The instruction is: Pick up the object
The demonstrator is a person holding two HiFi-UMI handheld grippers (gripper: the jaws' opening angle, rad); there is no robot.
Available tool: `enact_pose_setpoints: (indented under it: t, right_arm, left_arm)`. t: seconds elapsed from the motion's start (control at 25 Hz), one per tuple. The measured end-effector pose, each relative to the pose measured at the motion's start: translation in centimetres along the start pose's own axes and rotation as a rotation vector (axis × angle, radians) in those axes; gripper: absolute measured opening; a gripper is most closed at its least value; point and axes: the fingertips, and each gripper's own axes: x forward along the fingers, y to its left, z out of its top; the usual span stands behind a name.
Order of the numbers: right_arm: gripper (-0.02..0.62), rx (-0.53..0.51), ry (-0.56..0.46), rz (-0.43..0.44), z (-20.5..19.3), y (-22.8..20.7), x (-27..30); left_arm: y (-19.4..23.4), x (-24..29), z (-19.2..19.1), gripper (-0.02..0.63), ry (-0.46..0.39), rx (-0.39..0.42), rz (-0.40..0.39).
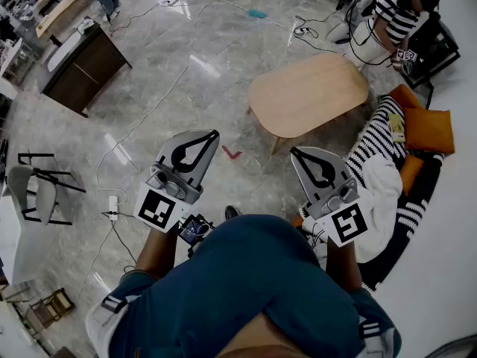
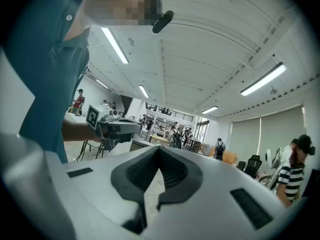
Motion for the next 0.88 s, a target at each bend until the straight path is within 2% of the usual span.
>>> enact_pose_setpoints:
  t: [0.88]
  right_arm:
    - [0.014, -0.002, -0.032, 0.055, 0.3, 1.3, 7.2]
  left_arm:
    - [5.6, -3.6, -2.5, 0.005, 0.017, -0.009, 0.07]
